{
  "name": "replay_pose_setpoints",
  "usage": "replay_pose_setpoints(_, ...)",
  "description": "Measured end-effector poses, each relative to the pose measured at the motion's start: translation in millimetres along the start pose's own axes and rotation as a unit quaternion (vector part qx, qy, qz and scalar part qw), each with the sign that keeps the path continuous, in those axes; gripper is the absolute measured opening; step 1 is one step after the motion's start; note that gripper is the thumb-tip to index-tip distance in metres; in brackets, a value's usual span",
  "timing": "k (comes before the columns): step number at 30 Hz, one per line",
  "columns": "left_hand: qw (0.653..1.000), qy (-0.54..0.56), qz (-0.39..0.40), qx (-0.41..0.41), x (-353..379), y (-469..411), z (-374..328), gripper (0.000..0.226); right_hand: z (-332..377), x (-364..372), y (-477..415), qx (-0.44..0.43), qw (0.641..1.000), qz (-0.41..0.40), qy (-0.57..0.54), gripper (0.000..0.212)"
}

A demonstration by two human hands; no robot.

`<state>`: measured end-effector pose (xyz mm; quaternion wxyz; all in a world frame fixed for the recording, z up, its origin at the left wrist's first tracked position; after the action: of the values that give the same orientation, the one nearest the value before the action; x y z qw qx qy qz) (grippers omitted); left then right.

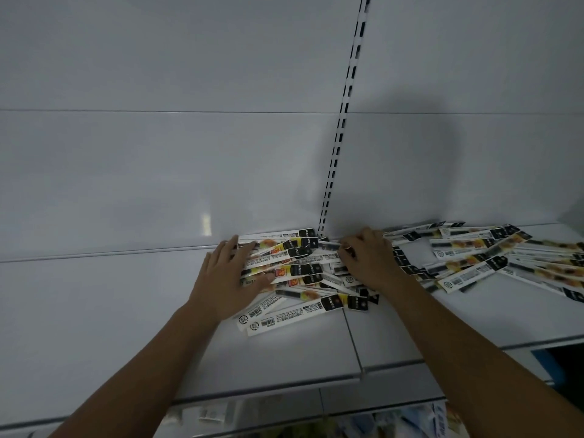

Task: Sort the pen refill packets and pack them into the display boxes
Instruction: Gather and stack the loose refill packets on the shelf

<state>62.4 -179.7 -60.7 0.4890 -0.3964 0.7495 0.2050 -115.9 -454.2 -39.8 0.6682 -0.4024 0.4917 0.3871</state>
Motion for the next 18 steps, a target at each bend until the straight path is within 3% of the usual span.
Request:
replay_pose_setpoints(4,1.000,0.020,0.000,0.000,-3.1,-0.7,1.5,0.101,-5.8,-8.2,5.8,-0.034,0.998,-0.007,-0.059,0.035)
replay_pose_setpoints(6,1.000,0.020,-0.016,0.002,-7.2,-1.6,0.7,0.099,-15.3,-15.9,8.4,-0.031,0.996,-0.003,-0.087,0.046)
replay_pose_setpoints(10,0.999,-0.005,-0.038,0.032,-12.1,-7.2,-7.6,0.093,-37.9,-19.0,13.2,-0.015,0.997,0.074,-0.021,0.063)
replay_pose_setpoints(14,0.999,-0.038,0.017,0.016,-0.8,-9.1,-19.3,0.094,-25.7,-12.9,12.8,-0.013,0.999,0.029,-0.014,0.041)
replay_pose_setpoints(18,0.999,-0.024,-0.007,0.023,0.1,-10.2,-21.0,0.091,-6.2,-4.6,12.1,0.007,0.999,-0.023,-0.041,0.032)
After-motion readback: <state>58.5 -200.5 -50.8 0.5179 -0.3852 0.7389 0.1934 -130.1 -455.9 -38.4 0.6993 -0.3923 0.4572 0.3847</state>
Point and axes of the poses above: each hand's wrist, its own y-axis away from the middle knuckle, its own x-axis out of the palm, z = x × y, the point moved 2 cm from there along -y, towards the middle knuckle, and after that the axes turned 13 degrees about -x, right-handed, at the moved point
